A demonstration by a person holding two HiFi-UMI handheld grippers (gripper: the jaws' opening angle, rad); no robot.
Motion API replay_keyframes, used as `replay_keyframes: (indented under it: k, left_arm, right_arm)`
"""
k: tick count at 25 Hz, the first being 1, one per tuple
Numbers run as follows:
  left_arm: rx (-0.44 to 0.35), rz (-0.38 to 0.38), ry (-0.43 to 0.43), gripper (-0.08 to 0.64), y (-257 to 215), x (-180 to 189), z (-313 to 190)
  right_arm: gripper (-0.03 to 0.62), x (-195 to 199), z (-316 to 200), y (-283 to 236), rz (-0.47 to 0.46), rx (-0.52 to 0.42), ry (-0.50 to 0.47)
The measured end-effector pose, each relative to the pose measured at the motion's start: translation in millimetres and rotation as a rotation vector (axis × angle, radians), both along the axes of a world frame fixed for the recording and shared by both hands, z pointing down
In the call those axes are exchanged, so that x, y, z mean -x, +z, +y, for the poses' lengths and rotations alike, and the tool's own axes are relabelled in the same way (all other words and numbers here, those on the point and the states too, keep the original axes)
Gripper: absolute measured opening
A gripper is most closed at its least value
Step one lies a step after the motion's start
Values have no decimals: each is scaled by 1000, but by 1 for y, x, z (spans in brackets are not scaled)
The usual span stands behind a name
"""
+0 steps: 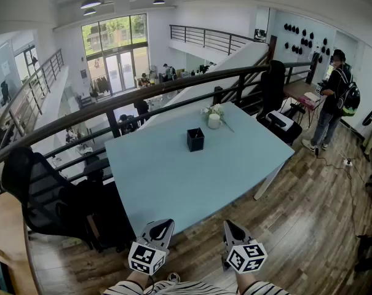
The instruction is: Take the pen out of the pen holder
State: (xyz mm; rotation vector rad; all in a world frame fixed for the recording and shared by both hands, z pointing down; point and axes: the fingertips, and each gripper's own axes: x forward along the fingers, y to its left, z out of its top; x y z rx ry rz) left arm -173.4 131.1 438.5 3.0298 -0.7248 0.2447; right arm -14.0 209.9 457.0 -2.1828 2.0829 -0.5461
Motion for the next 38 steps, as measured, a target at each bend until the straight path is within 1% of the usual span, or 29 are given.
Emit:
replay_keyframes:
  k: [8,12,14,18,19,20,21,22,23,26,30,34,38]
  left_arm:
    - [6,1,-20,23,-1,-23,15]
    - [8,11,-19,24,1,-32,25]
    - [2,13,-23,25,1,-36,29]
    - [12,19,-29,28,4,-41,39]
    - [20,24,-27,31,5,-42,42]
    - [28,28,-22,72,6,-44,44]
    - [35,28,-17,150,7,-46,46]
    - [38,26,-14,181,8,-48,47]
    - [38,23,-12,181,8,-51,46]
    - [39,18,-10,181,9,-61,38]
    - [80,13,-3,182,23,-74,26]
    - [92,19,-8,181,29,-82,-6]
    - [97,30,-23,183,32,-87,-50]
  right_arm:
    - [26,-20,12,-2,4,-2,-27]
    - [26,-26,17,-10,-28,-61,-48]
    - [29,-28,19,-14,-15,-87,-58]
    - [32,-33,25,-14,-3,-95,-55]
    - [43,-34,27,-14,-8,-96,-55]
    - [104,-35,29,-13,-14,-97,-58]
    - [185,-36,30,-12,-19,-98,-60]
    - [192,-37,31,-11,-21,-98,-62]
    - [192,-39,31,-10,-21,-98,-62]
    - [192,-49,27,-8,-25,-96,-58]
    - [192,-61,18,2,-43,-67,-36]
    - [192,-73,-12,8,-40,-54,-20]
    - [192,-86,-53,10,-27,-46,-7]
